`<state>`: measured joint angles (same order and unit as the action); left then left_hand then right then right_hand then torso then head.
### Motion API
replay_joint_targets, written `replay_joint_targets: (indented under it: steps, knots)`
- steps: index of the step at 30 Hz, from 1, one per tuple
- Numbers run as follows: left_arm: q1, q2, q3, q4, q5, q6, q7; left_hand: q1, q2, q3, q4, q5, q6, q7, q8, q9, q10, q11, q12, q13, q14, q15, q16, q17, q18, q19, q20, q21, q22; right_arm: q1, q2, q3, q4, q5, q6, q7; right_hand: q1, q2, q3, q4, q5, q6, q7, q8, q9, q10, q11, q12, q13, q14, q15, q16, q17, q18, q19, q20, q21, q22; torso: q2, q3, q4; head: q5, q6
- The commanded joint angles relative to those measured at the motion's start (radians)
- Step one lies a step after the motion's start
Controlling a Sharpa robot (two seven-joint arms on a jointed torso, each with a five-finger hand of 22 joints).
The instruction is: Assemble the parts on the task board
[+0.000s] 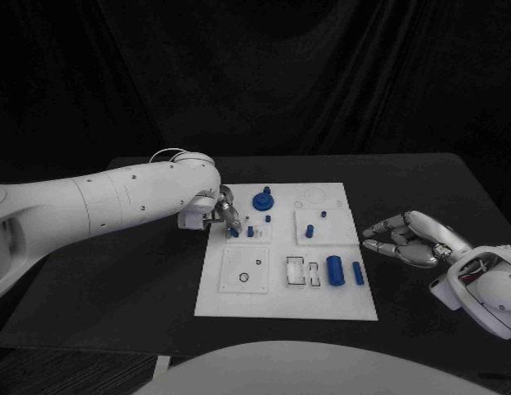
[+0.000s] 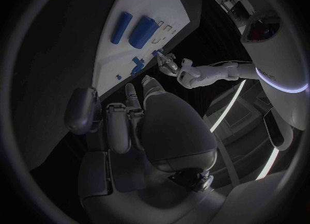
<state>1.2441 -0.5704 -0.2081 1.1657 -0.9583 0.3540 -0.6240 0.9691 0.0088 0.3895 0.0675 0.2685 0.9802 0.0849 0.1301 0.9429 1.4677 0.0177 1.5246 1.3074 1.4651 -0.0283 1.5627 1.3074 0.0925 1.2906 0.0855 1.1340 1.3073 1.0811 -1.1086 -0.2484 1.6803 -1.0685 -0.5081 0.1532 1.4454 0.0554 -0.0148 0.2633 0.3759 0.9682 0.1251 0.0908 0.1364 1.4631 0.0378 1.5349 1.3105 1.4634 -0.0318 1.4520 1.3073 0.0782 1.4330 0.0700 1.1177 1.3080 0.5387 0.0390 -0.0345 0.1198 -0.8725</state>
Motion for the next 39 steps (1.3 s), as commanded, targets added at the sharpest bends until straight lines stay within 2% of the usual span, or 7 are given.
replay_joint_targets:
  steps: [1,5,9,12,17,26,39]
  knots:
    - [-0.011,0.000,-0.007,0.000,-0.007,0.030,-0.012,-0.004,0.000,-0.011,0.006,-0.027,0.009,-0.002,-0.005,-0.001,0.040,0.002,-0.003,0.217,0.086,0.004,-0.002,0.240,0.008,-0.005,0.002,-0.006,0.131,-0.003,0.000,0.000,0.000,0.000,0.011,-0.020,0.014,-0.001,0.010,-0.003,0.016,0.006,-0.002,-0.007,-0.002,0.072,0.002,-0.005,0.222,0.072,0.001,-0.006,0.140,0.009,-0.006,0.005,-0.004,0.147,0.000,-0.0001,-0.0001,0.000,0.000]
    - [-0.011,0.001,-0.007,0.002,-0.007,0.031,-0.009,-0.011,0.001,-0.018,0.014,-0.049,0.012,-0.002,-0.005,-0.001,0.040,0.002,-0.003,0.217,0.086,0.004,-0.002,0.240,0.008,-0.004,0.002,-0.007,0.131,-0.003,0.000,0.000,0.000,0.000,0.012,-0.022,0.023,-0.004,0.019,-0.007,0.038,0.007,-0.001,-0.008,-0.003,0.071,0.002,-0.005,0.221,0.072,0.001,-0.006,0.140,0.009,-0.006,0.005,-0.006,0.147,0.000,-0.0002,-0.0003,0.001,0.000]
    - [-0.011,0.000,-0.007,0.004,-0.007,0.034,-0.006,-0.057,0.003,-0.059,0.070,-0.161,0.022,0.000,-0.007,-0.004,0.042,0.004,-0.001,0.218,0.087,0.005,-0.002,0.242,0.007,-0.001,0.003,-0.006,0.131,-0.003,0.001,0.000,0.000,0.000,0.013,-0.023,0.024,-0.004,0.021,-0.007,0.044,0.008,-0.001,-0.008,-0.003,0.071,0.003,-0.005,0.222,0.072,0.001,-0.006,0.140,0.009,-0.006,0.005,-0.006,0.147,0.000,-0.0002,-0.0001,0.001,0.000]
    - [-0.011,-0.001,-0.007,0.004,-0.007,0.035,-0.004,-0.092,0.007,-0.092,0.115,-0.192,0.025,0.001,-0.009,-0.005,0.042,0.004,-0.001,0.218,0.086,0.006,-0.002,0.241,0.007,-0.001,0.004,-0.008,0.131,-0.003,0.001,0.000,-0.001,0.000,0.014,-0.023,0.026,-0.005,0.024,-0.008,0.049,0.008,-0.001,-0.009,-0.004,0.070,0.003,-0.006,0.221,0.072,0.001,-0.007,0.139,0.010,-0.006,0.005,-0.007,0.146,0.000,0.0000,0.0000,0.000,0.000]
    - [-0.011,-0.002,-0.007,0.005,-0.007,0.032,0.002,-0.120,0.015,-0.155,0.188,-0.197,0.040,-0.001,-0.006,-0.001,0.044,0.004,0.000,0.219,0.088,0.006,-0.001,0.243,0.007,0.000,0.004,-0.009,0.131,-0.003,0.002,0.000,-0.001,0.000,0.015,-0.025,0.030,-0.006,0.028,-0.011,0.057,0.009,-0.001,-0.009,-0.004,0.071,0.003,-0.005,0.221,0.071,0.001,-0.007,0.139,0.010,-0.007,0.005,-0.008,0.146,0.000,0.0000,-0.0001,0.002,0.000]
    - [-0.011,-0.005,-0.007,0.006,-0.007,0.020,0.008,-0.117,0.035,-0.197,0.222,-0.195,0.083,-0.015,0.027,0.030,0.048,-0.007,0.003,0.222,0.091,-0.002,0.000,0.246,0.007,0.005,-0.002,-0.004,0.133,-0.003,0.003,0.000,-0.003,0.000,0.018,-0.026,0.034,-0.007,0.034,-0.013,0.066,0.011,-0.001,-0.009,-0.005,0.070,0.003,-0.006,0.220,0.071,0.001,-0.007,0.138,0.010,-0.007,0.005,-0.010,0.146,0.000,-0.0001,-0.0004,0.001,0.000]
    - [-0.011,-0.010,-0.007,0.018,-0.007,-0.024,0.044,-0.079,0.081,-0.214,0.218,-0.079,0.085,-0.029,0.062,0.085,0.065,-0.020,0.016,0.234,0.104,-0.015,0.007,0.262,0.002,0.024,-0.015,0.020,0.140,-0.004,0.005,0.000,-0.008,0.000,0.020,-0.028,0.036,-0.008,0.037,-0.014,0.070,0.011,-0.001,-0.009,-0.005,0.070,0.003,-0.006,0.220,0.071,0.001,-0.008,0.138,0.010,-0.008,0.005,-0.011,0.146,0.000,-0.0002,-0.0001,-0.001,0.000]
